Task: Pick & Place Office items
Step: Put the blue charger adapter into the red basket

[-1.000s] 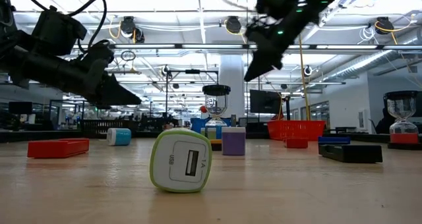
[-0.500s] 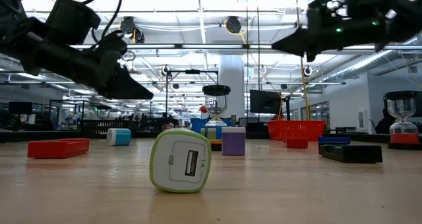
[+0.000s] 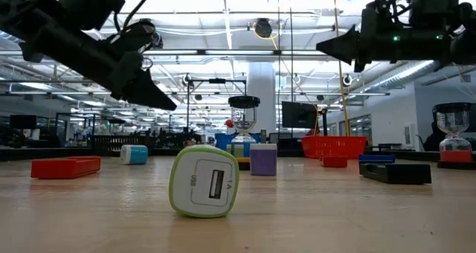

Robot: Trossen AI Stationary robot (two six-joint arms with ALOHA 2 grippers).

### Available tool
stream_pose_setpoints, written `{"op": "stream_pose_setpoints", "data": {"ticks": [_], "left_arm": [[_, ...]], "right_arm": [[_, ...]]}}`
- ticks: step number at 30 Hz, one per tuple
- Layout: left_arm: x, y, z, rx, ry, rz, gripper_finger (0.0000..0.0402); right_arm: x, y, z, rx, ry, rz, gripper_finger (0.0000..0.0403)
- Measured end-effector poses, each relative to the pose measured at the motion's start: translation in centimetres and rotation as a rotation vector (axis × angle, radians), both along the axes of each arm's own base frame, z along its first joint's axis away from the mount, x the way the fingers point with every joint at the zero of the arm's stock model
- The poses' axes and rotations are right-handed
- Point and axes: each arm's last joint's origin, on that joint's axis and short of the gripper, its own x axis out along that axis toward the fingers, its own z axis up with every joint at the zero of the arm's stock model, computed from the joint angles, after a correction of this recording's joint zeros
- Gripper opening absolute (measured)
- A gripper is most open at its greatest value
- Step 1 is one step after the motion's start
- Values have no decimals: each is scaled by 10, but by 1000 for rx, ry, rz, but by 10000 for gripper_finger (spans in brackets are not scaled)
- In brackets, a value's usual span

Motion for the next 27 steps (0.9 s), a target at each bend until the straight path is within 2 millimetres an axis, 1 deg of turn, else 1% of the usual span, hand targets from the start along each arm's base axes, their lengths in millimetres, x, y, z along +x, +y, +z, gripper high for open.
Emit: {"op": "stream_pose_setpoints", "data": {"ticks": [3,7,10,12,15,21,24,27], "left_arm": [[-1,-8,0,-3,-7,-5,30],[-1,-15,-4,7,7,-8,30],[0,-16,-8,5,19,-12,30],[0,-17,-9,3,24,-10,30],[2,-17,-13,2,25,-9,30],[4,-21,-15,-4,23,-46,30],[2,-30,-14,-10,19,-97,30],[2,-43,-10,-2,14,-132,30]], "right_arm": [[7,7,2,9,82,-1,1],[20,20,10,17,281,-127,1],[26,36,21,20,380,-201,1],[29,48,26,32,403,-226,1],[32,66,30,32,412,-216,2],[35,99,39,-34,428,-212,2],[38,109,43,-78,440,-197,2],[40,113,44,-109,446,-184,2]]}}
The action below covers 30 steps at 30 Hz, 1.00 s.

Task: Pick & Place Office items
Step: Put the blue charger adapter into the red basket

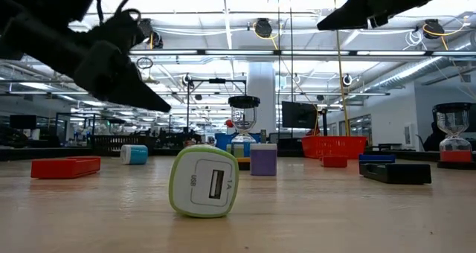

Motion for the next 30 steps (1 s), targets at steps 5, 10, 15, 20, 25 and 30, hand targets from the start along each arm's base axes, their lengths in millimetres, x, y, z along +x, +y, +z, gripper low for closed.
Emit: {"op": "stream_pose_setpoints", "data": {"ticks": [5,10,15,20,25,30], "left_arm": [[8,-8,11,1,34,114,31],[12,2,16,-31,142,279,48],[7,9,11,-96,219,381,116],[2,11,7,-108,278,399,200],[1,15,0,-104,327,423,260],[6,25,-20,-116,425,450,279]], "right_arm": [[0,-2,0,-14,4,-21,2],[0,-1,0,-13,4,-18,2],[0,-2,0,-17,7,-18,2],[0,-2,0,-17,8,-18,2],[0,-2,0,-17,7,-18,2],[0,-2,0,-17,7,-18,2]]}}
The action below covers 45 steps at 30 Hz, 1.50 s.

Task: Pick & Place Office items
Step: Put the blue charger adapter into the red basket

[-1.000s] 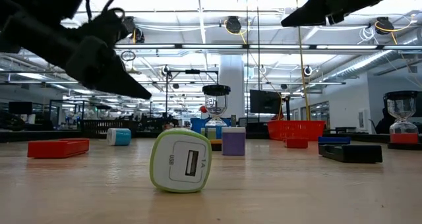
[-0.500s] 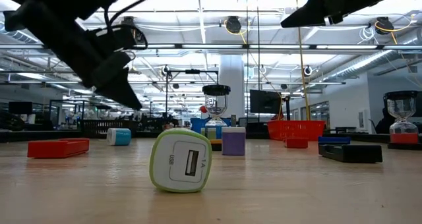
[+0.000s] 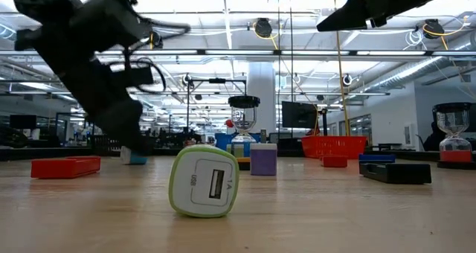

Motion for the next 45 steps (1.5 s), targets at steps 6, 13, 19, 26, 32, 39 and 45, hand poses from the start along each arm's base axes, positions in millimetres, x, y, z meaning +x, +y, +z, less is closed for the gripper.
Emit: {"op": "stream_pose_setpoints", "data": {"ticks": [6,13,19,26,32,39,45], "left_arm": [[4,9,-18,-3,79,32,248],[2,5,-14,-12,97,-41,146],[-2,-1,-4,56,81,-81,134],[12,-10,15,261,-85,-154,135],[34,-17,15,513,-130,-247,139],[43,-17,11,698,-86,-236,141],[45,-15,16,617,-156,-257,142]], "right_arm": [[0,0,0,-4,2,1,2],[0,0,0,-6,4,2,2],[0,0,0,-24,18,6,2],[5,-12,-2,73,-11,22,2],[23,-37,-13,274,-27,97,6],[56,-67,-29,378,-118,223,61],[66,-81,-37,395,-151,275,125]]}}
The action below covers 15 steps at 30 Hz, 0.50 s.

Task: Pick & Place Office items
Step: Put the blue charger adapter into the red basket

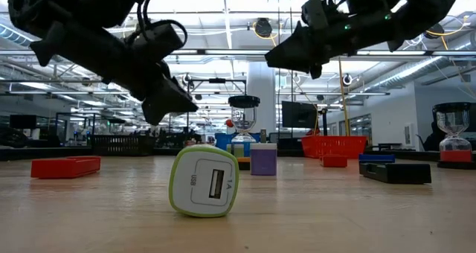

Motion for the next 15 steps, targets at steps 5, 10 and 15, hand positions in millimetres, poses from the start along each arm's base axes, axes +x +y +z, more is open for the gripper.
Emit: {"op": "stream_pose_setpoints", "data": {"ticks": [5,10,15], "left_arm": [[-12,35,-18,-345,122,66,142],[-12,60,-31,-510,100,179,142],[-3,63,-36,-557,53,120,146]], "right_arm": [[0,-1,-1,0,7,-3,160],[0,-1,-1,-3,8,-2,171],[0,-1,-1,-11,9,-1,166]]}}
